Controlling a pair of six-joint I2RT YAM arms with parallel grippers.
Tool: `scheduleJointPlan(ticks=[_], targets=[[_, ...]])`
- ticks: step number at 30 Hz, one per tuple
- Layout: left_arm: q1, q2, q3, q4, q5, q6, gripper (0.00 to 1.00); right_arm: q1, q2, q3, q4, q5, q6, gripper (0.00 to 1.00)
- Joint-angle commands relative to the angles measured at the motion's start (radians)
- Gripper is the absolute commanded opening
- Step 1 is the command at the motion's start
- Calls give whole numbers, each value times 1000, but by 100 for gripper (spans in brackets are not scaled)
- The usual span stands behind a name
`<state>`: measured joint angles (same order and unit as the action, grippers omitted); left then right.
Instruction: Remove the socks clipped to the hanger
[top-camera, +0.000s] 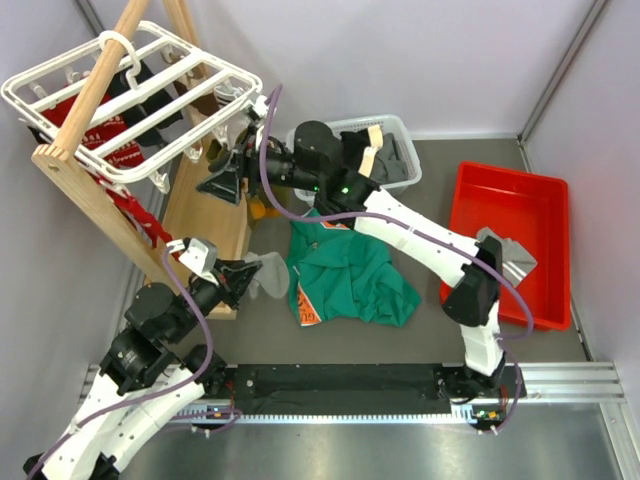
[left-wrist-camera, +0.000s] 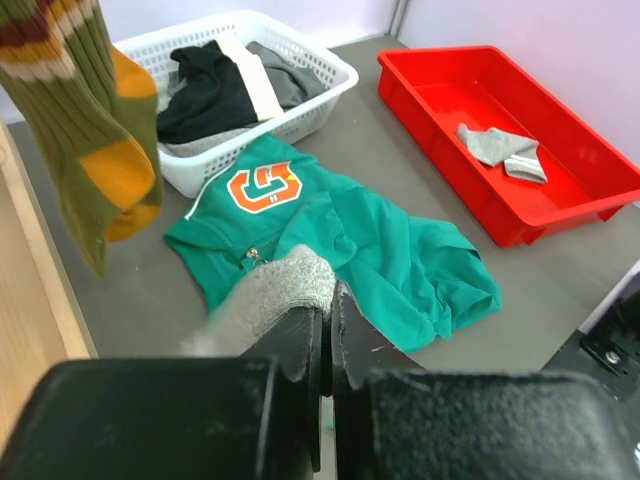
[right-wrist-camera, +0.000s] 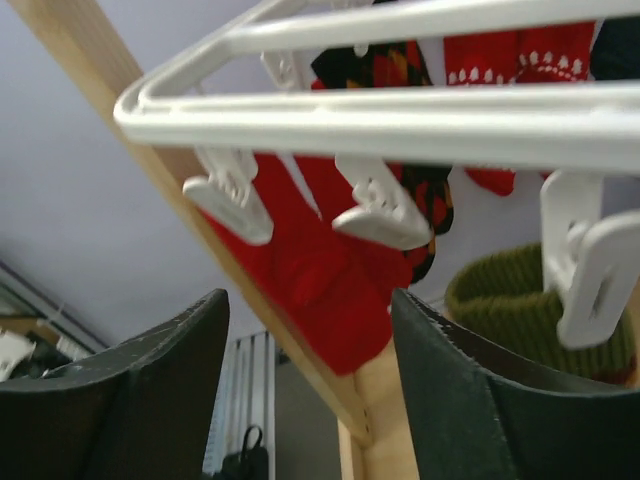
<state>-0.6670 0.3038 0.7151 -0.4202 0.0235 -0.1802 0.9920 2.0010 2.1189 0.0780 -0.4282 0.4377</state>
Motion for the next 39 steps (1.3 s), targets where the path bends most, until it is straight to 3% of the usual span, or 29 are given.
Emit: scheduleJointPlan(ticks=[1,10,15,18,24,30,31,32,33,34,35,37,38,39], targets=[[-2,4,58,-12,24,-13,0,16,-189,-149,39,-101,-108,70],[-2,9,127,-52,36,24,0,8,-496,-606,85,-345,-423,79],[-2,32,199,-72,131,30,0,7,-594,-732,-75,-382,-673,82],[-2,50,227,-55,213,2,0,7,-616,-793,-115,-370,-717,82],[-2,84,245,-9,271,-39,0,5,-599,-875,-11,-294,-714,83],[-2,98,225,23,276,-64,0,7,-562,-875,78,-300,-656,75],[-2,101,215,29,271,-67,0,7,-562,-887,100,-299,-639,61],[-2,100,208,32,268,-68,2,7,-562,-896,152,-273,-619,45],[-2,101,201,37,259,-68,8,7,-562,-912,173,-241,-573,17],[-2,100,190,46,253,-70,17,7,-564,-915,180,-165,-559,6],[-2,98,184,49,244,-68,38,4,-564,-912,174,-129,-551,0],[-2,93,170,55,205,-64,58,-22,-562,-893,131,-11,-481,0],[-2,90,164,57,188,-58,80,-39,-562,-886,121,21,-446,0],[-2,87,159,60,178,-45,85,-85,-567,-870,96,55,-333,0]])
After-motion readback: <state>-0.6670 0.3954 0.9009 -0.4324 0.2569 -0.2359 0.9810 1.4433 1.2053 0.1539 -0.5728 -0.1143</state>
